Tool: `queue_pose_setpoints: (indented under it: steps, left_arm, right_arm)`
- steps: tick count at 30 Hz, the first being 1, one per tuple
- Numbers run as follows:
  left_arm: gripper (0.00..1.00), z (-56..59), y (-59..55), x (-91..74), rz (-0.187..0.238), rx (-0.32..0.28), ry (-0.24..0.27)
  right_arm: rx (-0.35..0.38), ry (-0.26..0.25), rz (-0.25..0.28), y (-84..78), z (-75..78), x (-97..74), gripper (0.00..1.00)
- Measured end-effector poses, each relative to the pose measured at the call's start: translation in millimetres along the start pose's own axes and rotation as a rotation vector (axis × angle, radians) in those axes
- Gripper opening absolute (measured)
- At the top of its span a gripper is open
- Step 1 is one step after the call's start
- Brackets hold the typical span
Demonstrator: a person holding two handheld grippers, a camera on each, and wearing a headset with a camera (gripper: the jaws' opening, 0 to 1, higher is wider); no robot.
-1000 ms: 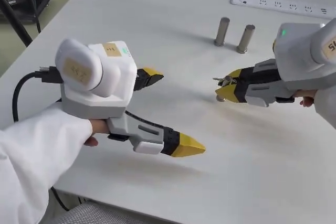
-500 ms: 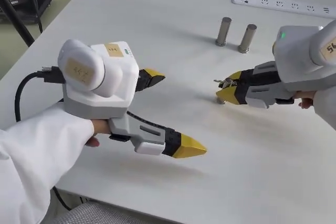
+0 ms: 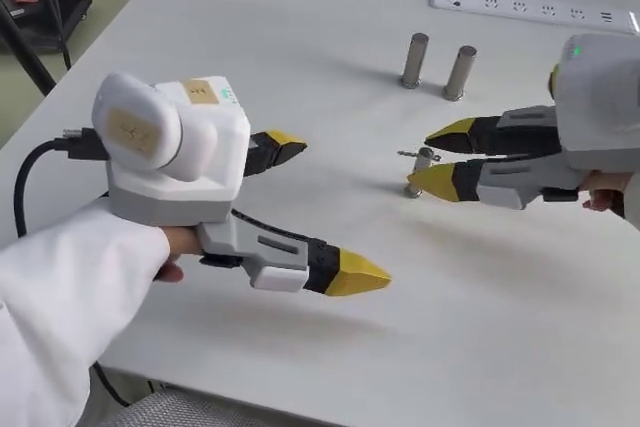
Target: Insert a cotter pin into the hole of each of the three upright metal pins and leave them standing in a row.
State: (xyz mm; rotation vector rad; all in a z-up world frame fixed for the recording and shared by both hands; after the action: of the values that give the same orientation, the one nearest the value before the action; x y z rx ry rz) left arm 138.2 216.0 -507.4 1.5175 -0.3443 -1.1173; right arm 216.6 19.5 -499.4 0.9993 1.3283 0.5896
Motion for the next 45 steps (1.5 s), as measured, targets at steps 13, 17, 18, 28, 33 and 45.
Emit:
queue_pose_setpoints:
  steps: [13,17,18,28,33,45]
  left_arm:
    - [0.99,5.8,18.0,-7.2,0.054,-0.028,-0.016]
    - [0.99,8.5,20.1,-9.4,0.054,-0.03,-0.017]
    - [0.99,9.2,20.0,-10.1,0.052,-0.03,-0.017]
    - [0.99,18.9,13.1,-9.1,0.041,-0.066,-0.023]
    - [0.99,22.0,12.4,-8.4,0.045,-0.081,-0.033]
    - [0.99,-22.7,48.3,-9.5,0.167,-0.089,0.063]
  right_arm:
    - [0.155,-0.132,0.072,-25.9,-17.4,-78.3,0.58]
    - [0.183,-0.163,0.075,-33.1,-23.4,-96.8,0.65]
    - [0.196,-0.169,0.077,-34.8,-24.5,-100.4,0.66]
    - [0.284,-0.218,0.081,-51.9,-37.1,-120.8,0.93]
    - [0.3,-0.241,0.074,-53.6,-40.7,-123.8,0.98]
    - [0.323,-0.278,0.074,-51.0,-52.7,-135.8,0.98]
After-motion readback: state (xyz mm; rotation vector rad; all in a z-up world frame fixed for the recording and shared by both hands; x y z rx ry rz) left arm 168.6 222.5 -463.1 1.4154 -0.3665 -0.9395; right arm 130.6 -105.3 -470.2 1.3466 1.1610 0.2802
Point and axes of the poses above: the centre of the closed fingertips' face, and the gripper's own axes: x roughly forward along the fingers, z roughly to its right, y roughly out of its top, the point moved 9 cm from there along -x, roughly backward along the fingers, and after that the axes turned 3 degrees about x, right-handed, at the moved point
